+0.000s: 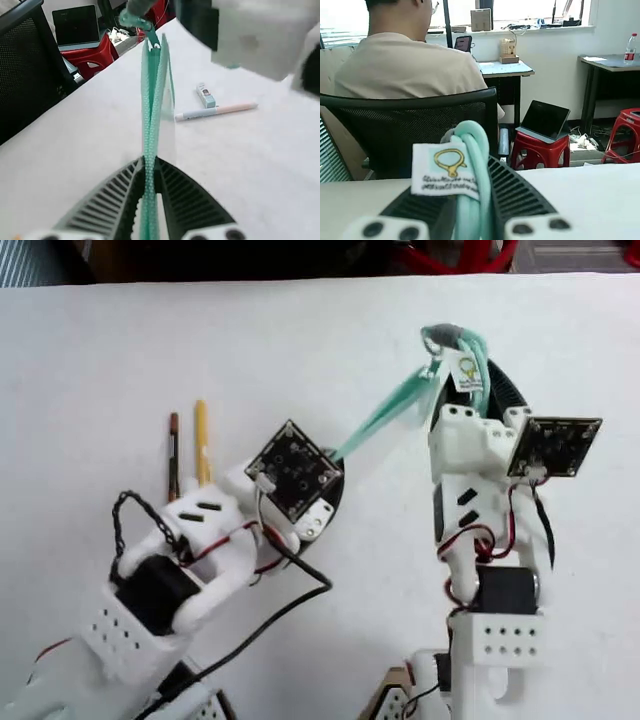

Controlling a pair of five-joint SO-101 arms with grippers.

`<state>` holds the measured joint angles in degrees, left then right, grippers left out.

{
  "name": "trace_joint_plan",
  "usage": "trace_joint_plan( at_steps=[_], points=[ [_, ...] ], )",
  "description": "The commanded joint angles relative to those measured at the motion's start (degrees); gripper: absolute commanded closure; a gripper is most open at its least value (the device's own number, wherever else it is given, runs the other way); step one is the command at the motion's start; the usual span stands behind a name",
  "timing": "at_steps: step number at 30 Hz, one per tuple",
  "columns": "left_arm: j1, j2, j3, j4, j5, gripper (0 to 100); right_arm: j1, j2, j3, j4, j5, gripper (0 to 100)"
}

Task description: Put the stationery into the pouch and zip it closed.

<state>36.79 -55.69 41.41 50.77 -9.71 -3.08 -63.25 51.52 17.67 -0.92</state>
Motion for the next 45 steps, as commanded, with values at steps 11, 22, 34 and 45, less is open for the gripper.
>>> trace_joint_plan(
  at_steps=[11, 22, 34, 45],
  points=[
    [0.75, -0.75, 9.41, -9.67, 0.53, 98, -4.53, -1.98, -28.22, 22.64, 2.11, 98.1],
    [0.84, -0.92, 9.41, -12.48, 3.43, 98, -9.54, -1.89, -34.2, 29.76, 1.76, 98.1],
    [5.23, -0.66, 17.85, -27.78, 4.92, 97, -10.59, -2.51, -35.08, 32.66, 1.67, 98.1],
    [5.23, -0.66, 21.01, -33.14, 9.49, 88, -14.9, -2.07, -39.82, 35.82, 1.58, 98.1]
  ],
)
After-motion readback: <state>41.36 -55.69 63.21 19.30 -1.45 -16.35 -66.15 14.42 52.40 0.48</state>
